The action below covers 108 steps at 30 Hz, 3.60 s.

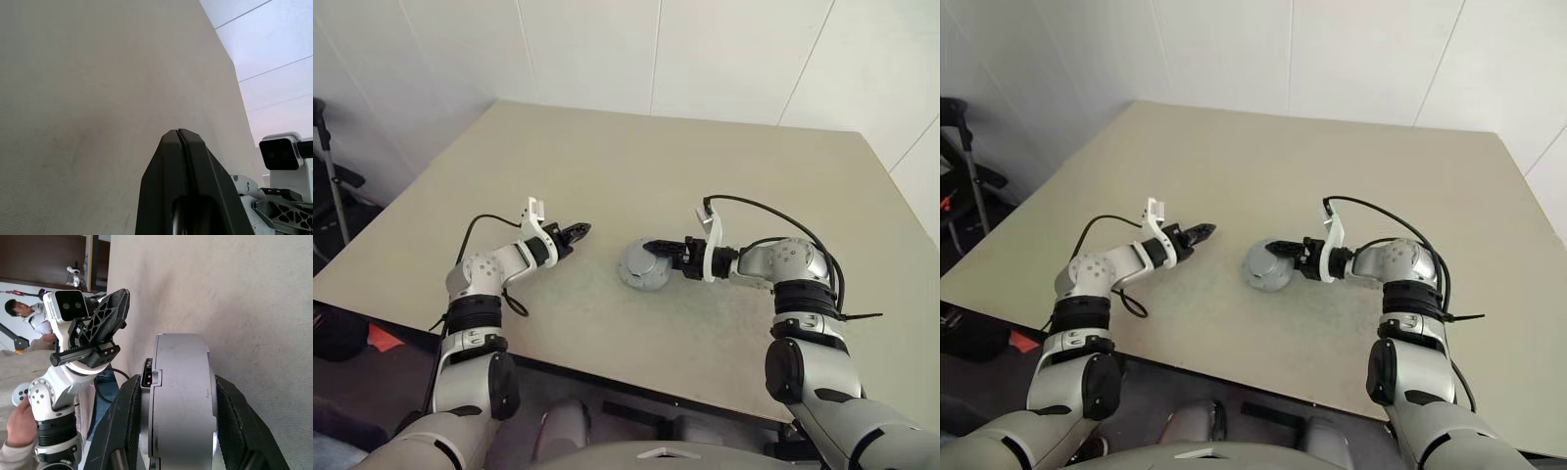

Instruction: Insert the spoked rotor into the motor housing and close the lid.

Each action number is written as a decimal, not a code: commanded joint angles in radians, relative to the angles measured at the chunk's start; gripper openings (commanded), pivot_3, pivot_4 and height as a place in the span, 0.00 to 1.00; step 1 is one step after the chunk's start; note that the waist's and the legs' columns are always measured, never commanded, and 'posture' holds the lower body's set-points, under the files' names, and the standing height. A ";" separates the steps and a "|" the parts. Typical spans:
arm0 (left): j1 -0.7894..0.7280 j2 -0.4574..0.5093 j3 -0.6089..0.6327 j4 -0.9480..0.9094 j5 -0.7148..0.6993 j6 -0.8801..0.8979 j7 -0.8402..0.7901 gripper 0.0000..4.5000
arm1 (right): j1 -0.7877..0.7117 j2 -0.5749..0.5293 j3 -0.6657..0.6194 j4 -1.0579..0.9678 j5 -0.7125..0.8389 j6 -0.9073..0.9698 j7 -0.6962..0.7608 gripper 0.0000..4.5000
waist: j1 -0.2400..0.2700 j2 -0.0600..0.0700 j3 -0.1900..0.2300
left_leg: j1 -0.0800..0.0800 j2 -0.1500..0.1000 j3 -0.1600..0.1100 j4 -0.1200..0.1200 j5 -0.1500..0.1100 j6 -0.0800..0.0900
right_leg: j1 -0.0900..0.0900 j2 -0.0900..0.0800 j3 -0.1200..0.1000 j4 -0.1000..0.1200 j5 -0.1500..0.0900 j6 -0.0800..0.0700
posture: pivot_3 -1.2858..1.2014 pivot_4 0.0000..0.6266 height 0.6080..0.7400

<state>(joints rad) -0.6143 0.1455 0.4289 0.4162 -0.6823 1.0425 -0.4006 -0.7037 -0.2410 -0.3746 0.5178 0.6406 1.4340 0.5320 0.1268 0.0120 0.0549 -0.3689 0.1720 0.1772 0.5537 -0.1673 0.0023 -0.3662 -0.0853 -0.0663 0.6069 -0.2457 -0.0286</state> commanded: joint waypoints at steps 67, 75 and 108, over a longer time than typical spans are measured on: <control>-0.107 -0.085 0.088 0.183 -0.567 0.099 -0.003 0.92 | -0.279 0.233 -0.404 0.002 0.400 -0.060 -0.533 0.45 | 0.007 0.000 0.001 | -0.035 0.000 -0.002 0.024 -0.001 0.001 | -0.028 0.000 0.000 0.016 0.009 0.011 | 0.52 0.00 1.00; -0.160 -0.076 0.085 0.258 -0.501 0.055 -0.056 0.92 | -0.275 0.229 -0.390 -0.001 0.403 -0.075 -0.531 0.45 | 0.007 0.000 0.001 | -0.035 0.000 -0.002 0.024 -0.001 0.001 | -0.028 0.000 0.000 0.016 0.009 0.011 | 0.52 0.00 1.00; -0.131 -0.081 0.113 0.239 -0.442 0.010 -0.063 0.48 | -0.244 0.181 -0.264 -0.004 0.340 -0.168 -0.433 0.66 | 0.011 0.000 0.001 | -0.035 0.000 -0.003 0.026 -0.001 0.002 | -0.026 -0.001 -0.001 0.017 0.010 0.010 | 0.52 0.00 1.00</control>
<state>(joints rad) -0.7405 0.0503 0.5249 0.6898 -1.1204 1.0718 -0.4635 -0.9279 -0.0492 -0.6509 0.5702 0.9699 1.2854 0.0698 0.1373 0.0122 0.0556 -0.4030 0.1722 0.1744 0.5797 -0.1679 0.0040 -0.3923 -0.0867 -0.0673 0.6236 -0.2359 -0.0181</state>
